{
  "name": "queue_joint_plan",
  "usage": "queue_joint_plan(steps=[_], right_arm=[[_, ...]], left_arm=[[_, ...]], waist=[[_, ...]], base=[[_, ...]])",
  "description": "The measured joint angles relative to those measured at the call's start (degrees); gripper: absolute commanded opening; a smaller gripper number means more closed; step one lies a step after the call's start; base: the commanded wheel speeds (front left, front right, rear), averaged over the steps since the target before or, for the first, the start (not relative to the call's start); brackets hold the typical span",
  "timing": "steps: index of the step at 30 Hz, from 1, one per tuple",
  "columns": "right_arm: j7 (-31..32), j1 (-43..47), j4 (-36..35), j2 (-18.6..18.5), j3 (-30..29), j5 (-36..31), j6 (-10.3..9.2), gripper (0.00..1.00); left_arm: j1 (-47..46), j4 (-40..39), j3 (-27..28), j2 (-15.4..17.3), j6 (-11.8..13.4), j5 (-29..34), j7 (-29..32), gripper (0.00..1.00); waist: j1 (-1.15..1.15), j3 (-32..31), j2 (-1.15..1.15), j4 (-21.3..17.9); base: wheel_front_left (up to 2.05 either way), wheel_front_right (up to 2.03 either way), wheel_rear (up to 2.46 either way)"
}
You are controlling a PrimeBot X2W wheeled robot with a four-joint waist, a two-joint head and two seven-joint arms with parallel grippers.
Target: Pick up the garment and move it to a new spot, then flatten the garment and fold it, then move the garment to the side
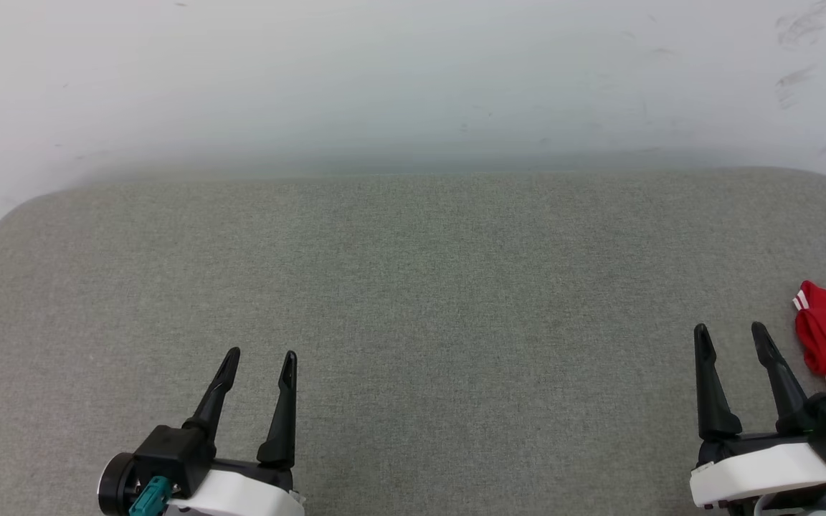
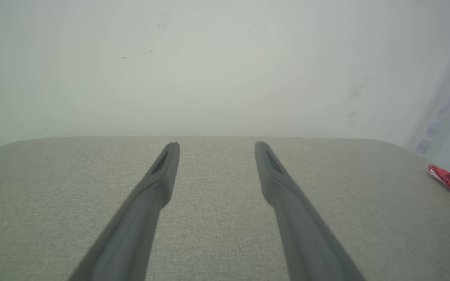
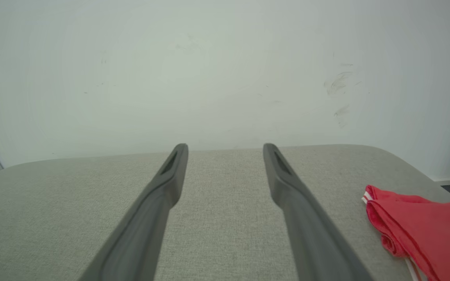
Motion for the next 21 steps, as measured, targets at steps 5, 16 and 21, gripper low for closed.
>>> queue_joint_plan(steps=[5,16,21], right_arm=[[0.0,-0.01,-0.16,0.03,-0.24,-0.02,0.0,1.0],[0.0,-0.02,-0.13,0.04,-0.26,0.0,0.0,1.0],[0.02,0.4,0.86,0.08,-0.19,0.0,0.01,0.0]], left_arm=[[0.15,0.04,0.14,0.0,-0.01,-0.01,0.0,1.0],[0.16,1.24,0.3,-0.01,-0.08,-0.31,0.0,1.0],[0.45,2.23,0.2,-0.02,-0.08,-0.69,0.03,0.0]], waist=[[0.0,0.08,0.0,0.04],[0.0,0.27,0.0,0.34],[0.0,0.46,0.0,0.45]], base=[[0.0,0.0,0.0],[0.0,0.0,0.0],[0.0,0.0,0.0]])
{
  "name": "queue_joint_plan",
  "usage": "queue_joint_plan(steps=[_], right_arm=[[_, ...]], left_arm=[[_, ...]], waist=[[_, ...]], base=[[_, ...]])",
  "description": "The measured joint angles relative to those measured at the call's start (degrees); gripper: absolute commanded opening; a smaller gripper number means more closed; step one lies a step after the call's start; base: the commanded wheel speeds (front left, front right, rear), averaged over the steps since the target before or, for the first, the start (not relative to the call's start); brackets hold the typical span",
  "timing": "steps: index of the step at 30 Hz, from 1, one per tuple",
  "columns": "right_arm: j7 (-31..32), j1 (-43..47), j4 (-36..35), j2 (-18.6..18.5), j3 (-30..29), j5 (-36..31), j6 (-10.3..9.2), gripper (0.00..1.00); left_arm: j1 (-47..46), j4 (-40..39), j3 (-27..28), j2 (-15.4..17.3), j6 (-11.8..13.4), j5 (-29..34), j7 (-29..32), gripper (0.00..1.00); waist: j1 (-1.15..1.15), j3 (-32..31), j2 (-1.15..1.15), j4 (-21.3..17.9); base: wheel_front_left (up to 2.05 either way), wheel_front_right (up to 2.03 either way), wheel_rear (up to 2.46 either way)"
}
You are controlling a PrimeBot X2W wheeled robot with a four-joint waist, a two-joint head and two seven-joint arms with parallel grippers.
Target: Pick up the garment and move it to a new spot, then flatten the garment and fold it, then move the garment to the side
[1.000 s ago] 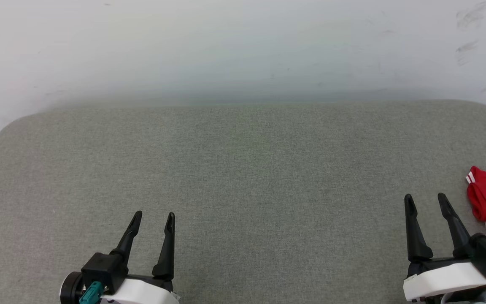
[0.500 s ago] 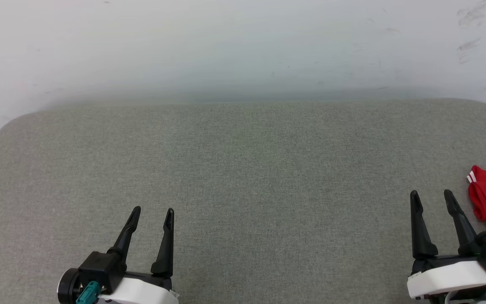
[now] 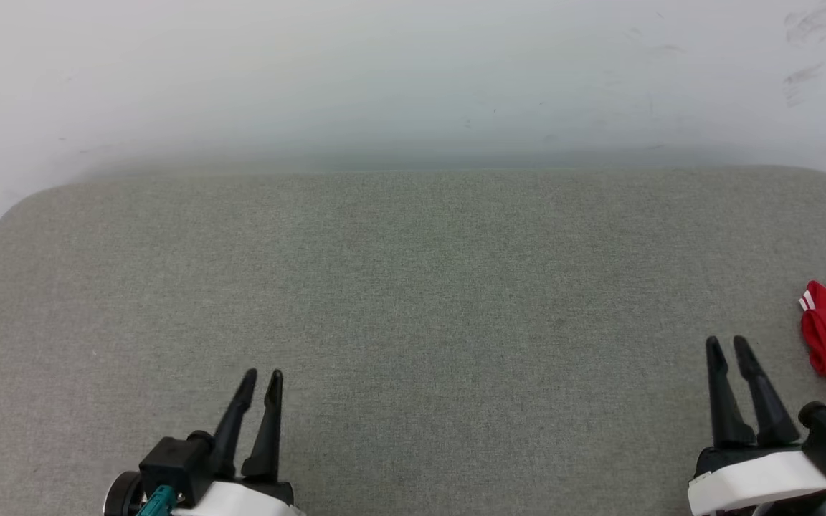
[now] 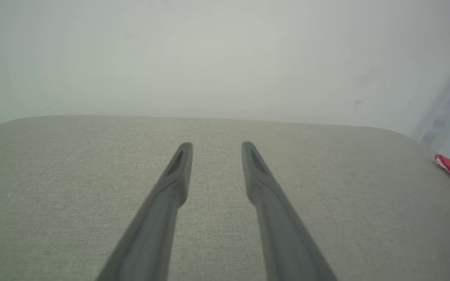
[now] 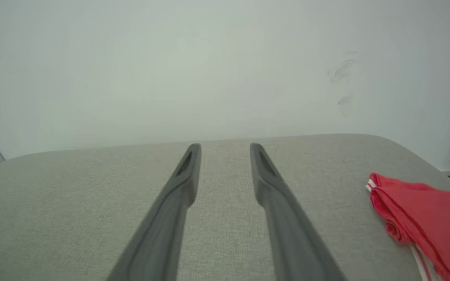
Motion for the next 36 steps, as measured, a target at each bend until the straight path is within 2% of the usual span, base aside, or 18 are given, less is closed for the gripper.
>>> queue_joint_plan(steps=[4,20,36], right_arm=[[0.54,0.73,2.07,0.01,0.0,0.76,0.0,0.0],[4.85,0.34,3.2,0.02,-0.23,18.04,0.0,0.0],[8.51,-1.08,4.17,0.02,-0.49,32.45,-0.01,0.0]], left_arm=[[1.16,1.75,-0.11,-0.02,0.01,-1.01,0.34,0.0],[-0.12,3.21,0.53,0.66,0.01,-18.96,3.8,0.0],[-1.65,4.53,1.49,1.25,0.01,-33.81,6.83,0.0]], waist=[[0.0,0.0,0.0,0.01],[0.0,-0.11,0.0,0.03],[0.0,-0.21,0.0,0.06]], base=[[0.0,0.0,0.0],[0.0,0.0,0.0],[0.0,0.0,0.0]])
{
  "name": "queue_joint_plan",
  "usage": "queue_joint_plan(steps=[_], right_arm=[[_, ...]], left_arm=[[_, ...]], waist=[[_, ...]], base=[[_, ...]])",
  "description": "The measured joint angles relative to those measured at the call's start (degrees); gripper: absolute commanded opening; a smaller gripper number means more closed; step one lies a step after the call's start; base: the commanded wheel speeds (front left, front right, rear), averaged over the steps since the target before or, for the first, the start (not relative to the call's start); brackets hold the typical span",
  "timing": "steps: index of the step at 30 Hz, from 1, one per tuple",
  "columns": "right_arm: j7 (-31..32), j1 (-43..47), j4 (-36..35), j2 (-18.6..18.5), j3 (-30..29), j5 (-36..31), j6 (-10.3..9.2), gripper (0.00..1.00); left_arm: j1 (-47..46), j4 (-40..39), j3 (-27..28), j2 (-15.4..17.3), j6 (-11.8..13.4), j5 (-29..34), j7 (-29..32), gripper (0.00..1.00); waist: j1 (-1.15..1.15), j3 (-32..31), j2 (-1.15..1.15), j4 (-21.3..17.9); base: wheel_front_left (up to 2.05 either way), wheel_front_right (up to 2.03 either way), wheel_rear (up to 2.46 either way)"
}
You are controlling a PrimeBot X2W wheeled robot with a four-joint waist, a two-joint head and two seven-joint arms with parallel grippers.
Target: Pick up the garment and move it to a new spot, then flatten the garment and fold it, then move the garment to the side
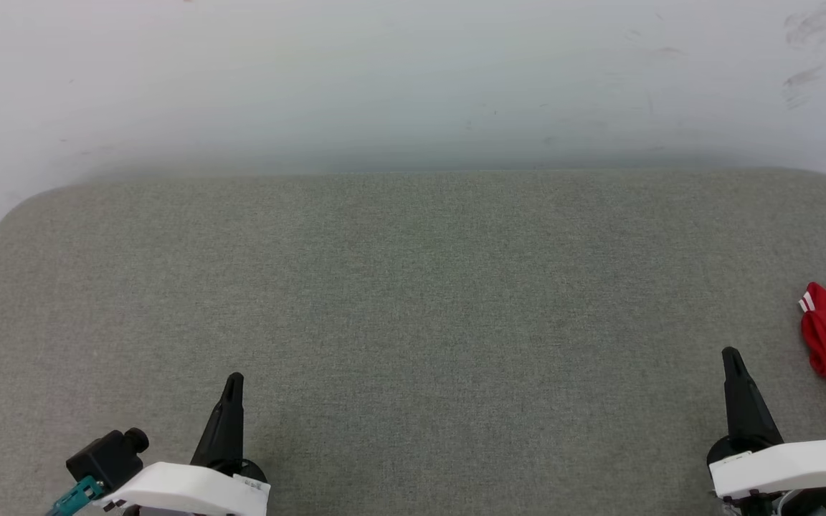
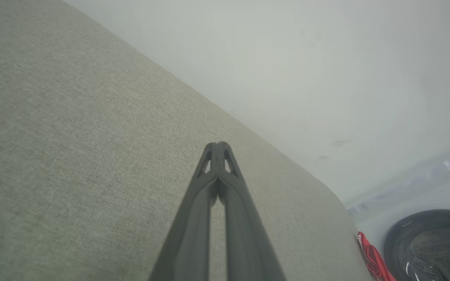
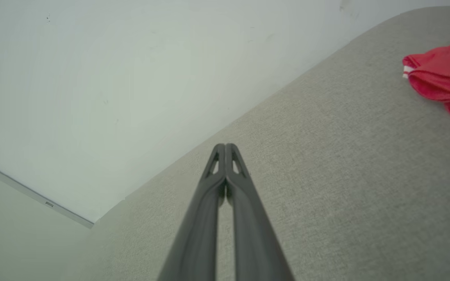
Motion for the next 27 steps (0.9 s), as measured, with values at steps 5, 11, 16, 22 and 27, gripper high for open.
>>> queue_joint_plan(steps=[5,11,16,22,27], right_arm=[[1.02,-0.14,0.34,0.0,-0.05,3.92,0.0,0.0],[2.1,-0.74,0.63,0.0,-0.13,8.47,0.0,0.0],[3.05,-1.24,0.81,0.0,-0.2,12.06,0.0,0.0],[4.07,-1.52,1.11,0.01,-0.3,16.17,0.0,0.0],[4.92,-1.83,1.34,0.01,-0.36,19.37,0.0,0.0]], left_arm=[[-0.7,0.23,0.33,0.18,0.0,-4.04,0.91,0.0],[-1.08,0.53,0.69,0.29,0.0,-8.59,1.88,0.0],[-1.49,0.79,1.07,0.32,0.0,-12.18,2.76,0.0],[-1.96,1.18,1.53,0.37,0.0,-16.25,3.6,0.0],[-2.37,1.38,1.88,0.4,0.0,-19.45,4.57,0.0]], waist=[[0.0,-0.03,0.0,0.01],[0.0,-0.07,0.0,0.02],[0.0,-0.1,0.0,0.03],[0.0,-0.13,0.0,0.04],[0.0,-0.17,0.0,0.05]], base=[[0.0,0.0,0.0],[0.0,0.0,0.0],[0.0,0.0,0.0],[0.0,0.0,0.0],[0.0,0.0,0.0]])
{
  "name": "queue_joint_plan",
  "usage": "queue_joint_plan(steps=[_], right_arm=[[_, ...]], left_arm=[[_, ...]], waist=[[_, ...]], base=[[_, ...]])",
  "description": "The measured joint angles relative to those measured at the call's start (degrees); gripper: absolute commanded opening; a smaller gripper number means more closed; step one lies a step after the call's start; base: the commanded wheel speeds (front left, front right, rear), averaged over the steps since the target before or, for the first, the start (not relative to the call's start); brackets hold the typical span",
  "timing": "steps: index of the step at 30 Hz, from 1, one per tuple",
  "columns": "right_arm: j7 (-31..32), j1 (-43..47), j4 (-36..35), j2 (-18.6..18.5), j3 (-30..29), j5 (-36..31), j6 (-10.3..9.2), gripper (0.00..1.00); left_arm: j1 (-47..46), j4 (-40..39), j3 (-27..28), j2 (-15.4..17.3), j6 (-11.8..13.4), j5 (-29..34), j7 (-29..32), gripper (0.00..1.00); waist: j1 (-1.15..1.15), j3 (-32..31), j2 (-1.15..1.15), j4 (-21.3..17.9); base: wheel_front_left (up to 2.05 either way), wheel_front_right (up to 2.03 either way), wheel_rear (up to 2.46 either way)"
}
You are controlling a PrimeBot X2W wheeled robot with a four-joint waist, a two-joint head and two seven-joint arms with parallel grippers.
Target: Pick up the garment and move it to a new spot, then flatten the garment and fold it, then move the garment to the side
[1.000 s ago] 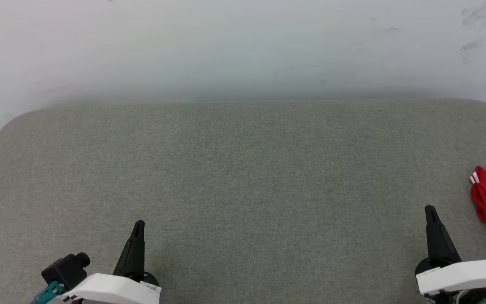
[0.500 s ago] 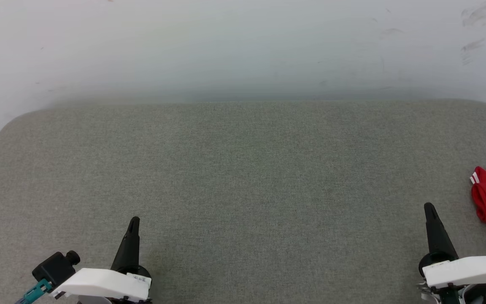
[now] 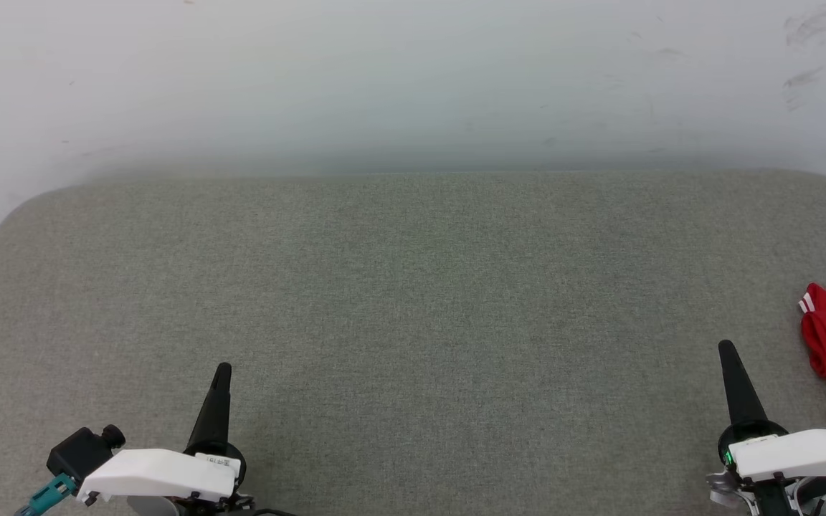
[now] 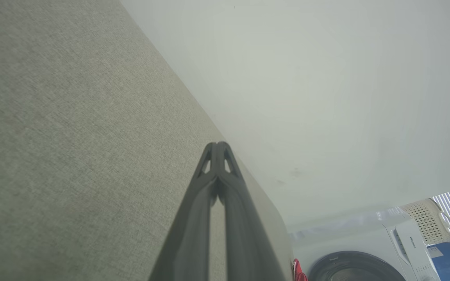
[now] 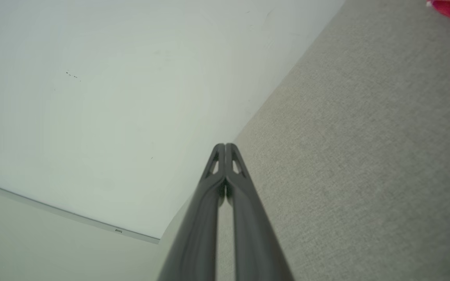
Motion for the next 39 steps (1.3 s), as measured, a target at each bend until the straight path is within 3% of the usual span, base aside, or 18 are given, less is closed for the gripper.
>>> queue_joint_plan(steps=[39], right_arm=[[5.26,-2.05,1.48,0.0,-0.36,20.78,-0.01,0.0]], left_arm=[[-2.59,1.64,2.68,0.0,-0.01,-20.2,5.48,0.0]], waist=[[0.0,-0.24,0.0,0.07]], base=[[0.0,0.0,0.0]])
